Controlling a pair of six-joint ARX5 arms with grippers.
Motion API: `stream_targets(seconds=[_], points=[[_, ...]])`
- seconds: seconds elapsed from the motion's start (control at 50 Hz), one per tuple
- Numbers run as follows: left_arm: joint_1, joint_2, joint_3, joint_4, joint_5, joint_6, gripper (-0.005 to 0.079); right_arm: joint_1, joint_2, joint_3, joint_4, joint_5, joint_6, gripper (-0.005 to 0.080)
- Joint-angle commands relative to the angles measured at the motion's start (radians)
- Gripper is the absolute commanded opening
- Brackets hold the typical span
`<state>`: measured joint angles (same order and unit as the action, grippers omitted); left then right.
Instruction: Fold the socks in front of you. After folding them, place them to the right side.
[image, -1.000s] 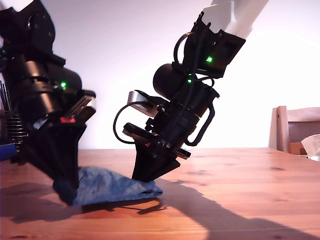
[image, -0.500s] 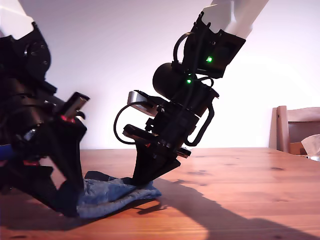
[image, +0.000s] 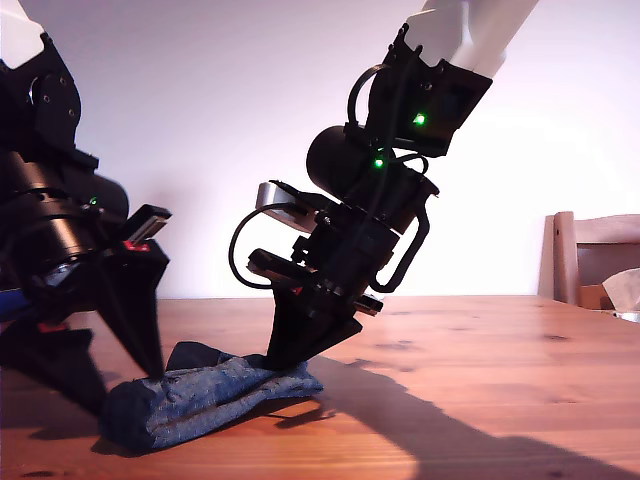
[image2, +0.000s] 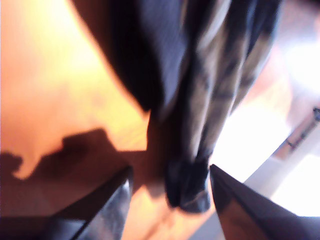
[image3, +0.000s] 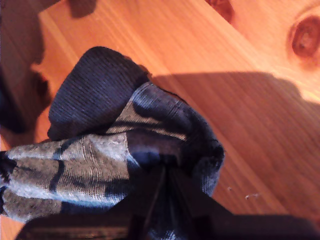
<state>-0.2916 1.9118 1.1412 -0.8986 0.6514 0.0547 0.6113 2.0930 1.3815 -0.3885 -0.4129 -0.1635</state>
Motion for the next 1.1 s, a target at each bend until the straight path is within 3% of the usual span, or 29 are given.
stream_targets(seconds=[0.0, 0.1, 0.18, 0.24, 0.36, 0.7, 0.88, 1.08], points=[[-0.021, -0.014, -0.002, 0.015, -0.002, -0.007, 0.0421, 0.003, 0.043, 0.0, 0.001, 0.0, -0.01, -0.001], [-0.039, -0.014, -0.002, 0.046, -0.002, -0.013, 0.0418, 0.003, 0.043, 0.0, -0.005, 0.0, -0.009, -0.001], [-0.058, -0.014, -0.002, 0.064, -0.003, -0.014, 0.0368, 0.004, 0.043, 0.0, -0.005, 0.0, -0.009, -0.001], [-0.074, -0.014, -0.002, 0.078, -0.013, -0.013, 0.0266, 0.004, 0.043, 0.0, -0.007, -0.009, -0.007, -0.001], [-0.108, -0.014, -0.002, 0.082, -0.029, 0.021, -0.0025, 0.003, 0.043, 0.001, -0.009, -0.055, 0.018, -0.001], [-0.2, -0.014, -0.002, 0.041, -0.033, 0.131, -0.002, 0.003, 0.043, 0.05, -0.118, -0.177, 0.024, -0.001], [-0.206, -0.014, -0.002, 0.029, -0.058, 0.141, -0.002, 0.003, 0.043, 0.127, -0.237, -0.246, -0.006, -0.001], [-0.222, -0.014, -0.002, -0.003, -0.053, 0.183, -0.002, 0.017, 0.043, 0.138, -0.235, -0.262, -0.018, -0.001]])
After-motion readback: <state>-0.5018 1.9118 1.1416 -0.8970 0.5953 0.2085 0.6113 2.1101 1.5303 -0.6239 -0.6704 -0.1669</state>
